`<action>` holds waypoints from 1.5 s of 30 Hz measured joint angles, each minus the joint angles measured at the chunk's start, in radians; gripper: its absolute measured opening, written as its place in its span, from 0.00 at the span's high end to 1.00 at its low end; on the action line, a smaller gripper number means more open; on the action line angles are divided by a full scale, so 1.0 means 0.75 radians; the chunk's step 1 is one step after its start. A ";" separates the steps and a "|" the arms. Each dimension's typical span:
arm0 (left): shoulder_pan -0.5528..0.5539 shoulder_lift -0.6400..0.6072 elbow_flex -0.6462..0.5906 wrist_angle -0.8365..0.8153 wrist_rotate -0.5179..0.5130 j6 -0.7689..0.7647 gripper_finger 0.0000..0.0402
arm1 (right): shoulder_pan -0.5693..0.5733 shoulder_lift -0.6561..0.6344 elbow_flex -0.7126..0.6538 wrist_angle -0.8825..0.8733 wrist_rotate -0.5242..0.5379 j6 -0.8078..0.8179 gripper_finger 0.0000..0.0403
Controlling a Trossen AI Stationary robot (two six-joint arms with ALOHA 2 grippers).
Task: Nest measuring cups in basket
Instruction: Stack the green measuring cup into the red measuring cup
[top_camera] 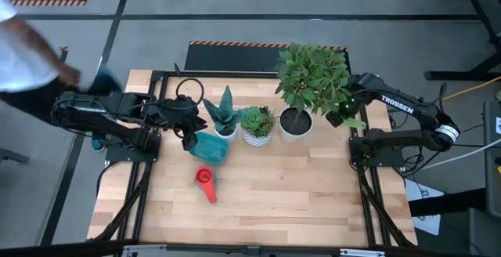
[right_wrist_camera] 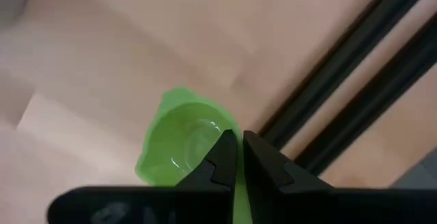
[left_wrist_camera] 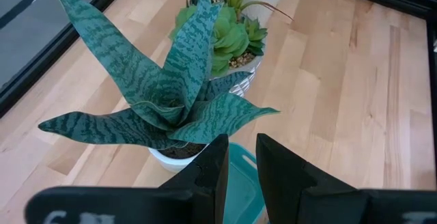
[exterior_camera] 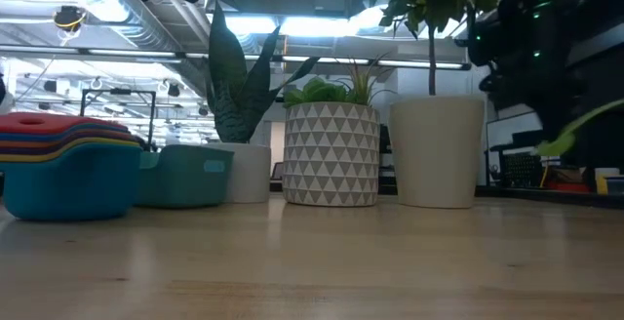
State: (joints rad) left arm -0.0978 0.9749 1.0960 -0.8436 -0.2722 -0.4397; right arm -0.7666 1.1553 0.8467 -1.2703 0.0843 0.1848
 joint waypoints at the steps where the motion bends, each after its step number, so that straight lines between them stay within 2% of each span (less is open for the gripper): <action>1: 0.000 0.000 0.000 0.000 0.000 0.000 0.83 | 0.014 0.000 0.000 -0.041 -0.020 0.031 0.95; 13: -0.002 0.000 0.000 0.000 0.001 -0.001 0.83 | 0.382 -0.010 -0.001 -0.223 -0.070 0.318 0.95; 17: -0.002 0.000 0.000 0.000 0.001 -0.001 0.83 | 0.502 -0.010 -0.001 -0.255 -0.087 0.474 0.95; 27: -0.002 0.000 0.000 -0.001 0.001 -0.001 0.83 | 0.930 -0.010 -0.002 -0.162 -0.357 0.889 0.95; 31: -0.002 0.000 0.000 -0.001 0.001 -0.002 0.83 | 1.108 -0.010 -0.002 -0.013 -0.396 1.093 0.95; 36: -0.002 0.000 0.000 -0.001 0.001 -0.002 0.83 | 1.303 -0.003 -0.002 0.379 -0.382 1.283 0.95; 45: -0.051 -0.034 0.001 -0.016 0.002 0.006 0.83 | 1.498 0.157 -0.002 1.055 -0.140 1.359 0.95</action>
State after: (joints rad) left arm -0.1363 0.9491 1.0966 -0.8560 -0.2710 -0.4351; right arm 0.3566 1.2728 0.8452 -0.4791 -0.0209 1.2043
